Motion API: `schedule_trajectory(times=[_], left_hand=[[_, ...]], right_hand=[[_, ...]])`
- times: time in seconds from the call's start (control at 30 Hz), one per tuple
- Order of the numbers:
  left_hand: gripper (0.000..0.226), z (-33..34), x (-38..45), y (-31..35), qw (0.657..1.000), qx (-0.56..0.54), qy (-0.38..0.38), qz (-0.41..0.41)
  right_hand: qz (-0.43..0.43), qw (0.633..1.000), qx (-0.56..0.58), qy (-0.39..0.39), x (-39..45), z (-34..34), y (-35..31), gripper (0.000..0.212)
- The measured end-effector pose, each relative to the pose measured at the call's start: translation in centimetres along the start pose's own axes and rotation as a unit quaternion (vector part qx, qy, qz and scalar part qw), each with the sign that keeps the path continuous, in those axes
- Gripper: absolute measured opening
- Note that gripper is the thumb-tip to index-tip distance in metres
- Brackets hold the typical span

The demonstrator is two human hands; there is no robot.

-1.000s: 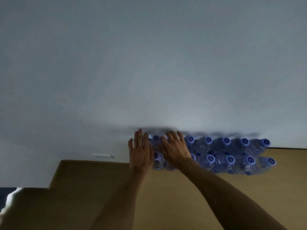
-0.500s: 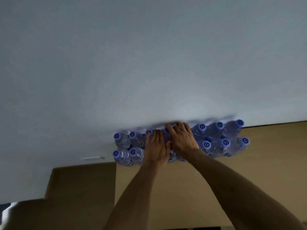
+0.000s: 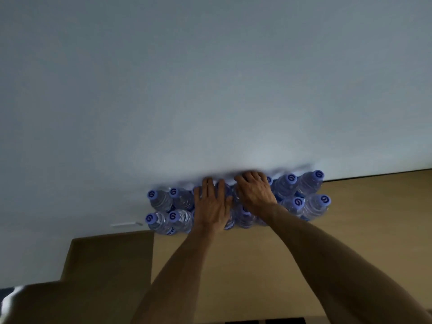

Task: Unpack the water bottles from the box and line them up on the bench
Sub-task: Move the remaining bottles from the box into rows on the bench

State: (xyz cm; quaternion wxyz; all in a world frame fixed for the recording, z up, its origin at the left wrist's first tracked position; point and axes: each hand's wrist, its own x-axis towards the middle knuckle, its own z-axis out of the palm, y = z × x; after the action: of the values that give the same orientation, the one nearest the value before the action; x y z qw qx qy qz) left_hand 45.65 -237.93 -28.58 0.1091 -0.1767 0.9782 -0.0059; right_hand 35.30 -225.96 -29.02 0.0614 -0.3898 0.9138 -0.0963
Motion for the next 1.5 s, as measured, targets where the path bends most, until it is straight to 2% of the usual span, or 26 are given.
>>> schedule_trajectory(times=[0.13,0.23,0.4,0.5,0.63,0.77,0.87,0.93,1.0,1.1,1.2,1.27,1.3,1.37,1.47,1.5], left_hand=[[0.056,-1.6,0.1,1.1,0.996,-0.025,0.05,0.066],[0.059,-1.1,0.5,3.6,0.992,-0.038,0.042,0.114],[0.067,0.8,0.7,5.7,0.997,-0.022,-0.015,0.068],[0.065,0.8,0.8,5.3,0.997,-0.007,-0.007,0.074],[0.066,0.0,1.2,5.9,0.997,-0.003,0.004,0.082],[0.07,0.6,0.6,7.6,0.998,-0.011,-0.009,0.054],[0.074,0.9,0.5,7.9,0.999,-0.013,-0.012,0.044],[0.077,0.5,0.6,7.5,0.998,-0.008,-0.012,0.057],[0.077,0.3,0.4,7.2,0.998,0.007,-0.004,0.064],[0.077,0.2,0.4,7.8,0.999,0.012,-0.011,0.051],[0.076,0.1,0.7,9.0,1.0,0.007,-0.015,0.021],[0.075,0.0,0.8,9.6,1.0,0.005,-0.013,0.003],[0.075,0.0,0.9,9.7,1.0,0.006,-0.012,-0.003],[0.074,0.0,0.9,9.8,1.0,0.004,-0.008,-0.01],[0.071,-0.2,0.8,10.0,1.0,-0.001,0.013,-0.015],[0.07,-0.3,0.8,10.1,1.0,-0.003,0.023,-0.016]], right_hand=[[-0.004,0.998,0.0,0.066,-0.9,-0.7,2.0,0.026],[0.02,0.999,-0.018,0.042,-2.0,-0.6,3.6,0.035],[0.015,1.0,-0.009,0.011,-1.7,-0.1,3.9,0.029],[0.003,0.999,-0.023,0.029,-1.8,-0.6,4.4,0.028],[0.058,0.995,-0.025,0.077,-2.3,-1.7,6.3,0.022],[0.124,0.991,-0.021,0.042,-3.4,-1.0,8.1,0.021],[0.123,0.991,0.018,0.049,-3.1,-0.9,8.3,0.022],[0.118,0.989,0.044,0.075,-2.9,-2.0,8.5,0.02],[0.133,0.98,0.062,0.135,-2.9,-3.5,9.4,0.014],[0.211,0.959,0.056,0.182,-3.7,-5.2,11.7,0.007],[0.363,0.918,0.084,0.137,-4.6,-5.3,14.3,0.024],[0.468,0.865,0.163,0.077,-4.9,-5.5,15.9,0.042],[0.495,0.842,0.213,0.036,-5.1,-5.4,16.6,0.049],[0.509,0.79,0.341,-0.023,-5.5,-5.3,17.8,0.062],[0.497,0.641,0.583,-0.035,-6.4,-4.5,17.9,0.073],[0.482,0.615,0.622,-0.042,-6.8,-4.1,17.7,0.071]])
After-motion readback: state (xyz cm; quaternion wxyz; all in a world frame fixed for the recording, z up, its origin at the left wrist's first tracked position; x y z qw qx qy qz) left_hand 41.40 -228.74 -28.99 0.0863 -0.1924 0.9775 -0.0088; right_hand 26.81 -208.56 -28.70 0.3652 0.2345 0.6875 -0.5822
